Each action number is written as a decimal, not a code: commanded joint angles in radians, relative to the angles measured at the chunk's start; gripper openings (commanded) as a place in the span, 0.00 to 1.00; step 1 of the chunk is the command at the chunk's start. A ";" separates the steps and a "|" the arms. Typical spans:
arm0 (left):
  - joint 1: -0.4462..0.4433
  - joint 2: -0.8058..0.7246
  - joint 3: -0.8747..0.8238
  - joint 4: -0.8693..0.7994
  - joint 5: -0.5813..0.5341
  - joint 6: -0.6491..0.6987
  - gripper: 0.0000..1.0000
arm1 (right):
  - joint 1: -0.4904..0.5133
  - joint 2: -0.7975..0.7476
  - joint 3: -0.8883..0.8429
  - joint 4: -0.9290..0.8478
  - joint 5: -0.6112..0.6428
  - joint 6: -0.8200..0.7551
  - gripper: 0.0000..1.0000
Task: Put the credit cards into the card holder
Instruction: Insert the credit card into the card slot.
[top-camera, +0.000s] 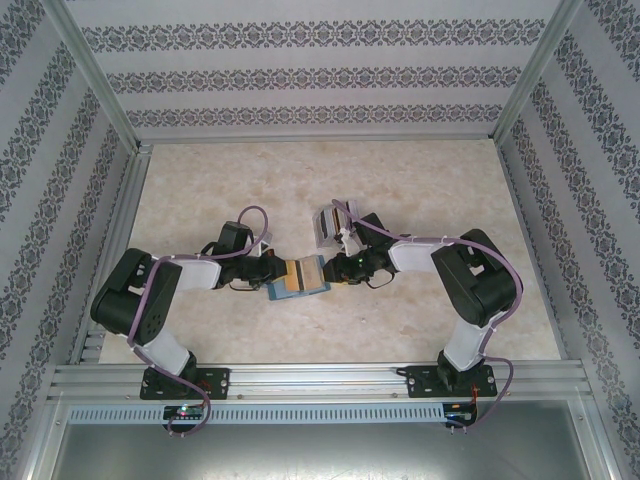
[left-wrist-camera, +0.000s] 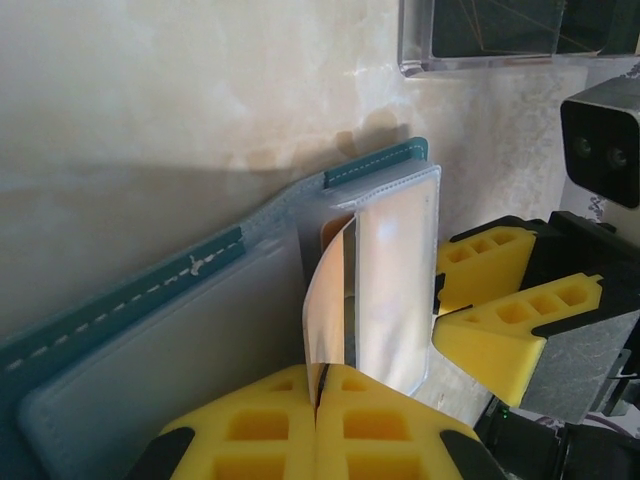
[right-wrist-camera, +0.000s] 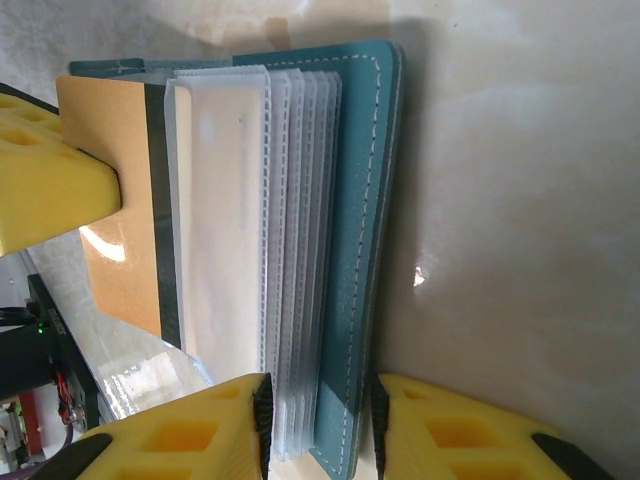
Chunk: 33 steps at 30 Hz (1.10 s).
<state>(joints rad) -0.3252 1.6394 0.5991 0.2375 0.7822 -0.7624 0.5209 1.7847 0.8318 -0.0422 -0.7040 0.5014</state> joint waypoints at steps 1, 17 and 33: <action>0.003 0.030 -0.019 -0.010 -0.020 0.020 0.00 | 0.016 0.035 0.015 0.021 -0.012 0.002 0.35; -0.051 0.023 -0.014 -0.015 -0.081 -0.037 0.00 | 0.030 0.050 0.027 0.019 -0.014 0.004 0.35; -0.080 -0.085 0.128 -0.416 -0.222 0.094 0.41 | 0.030 0.054 0.023 0.018 -0.016 -0.004 0.35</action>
<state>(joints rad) -0.3977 1.6009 0.6949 0.0139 0.6373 -0.7383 0.5213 1.7931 0.8455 -0.0601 -0.7067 0.5091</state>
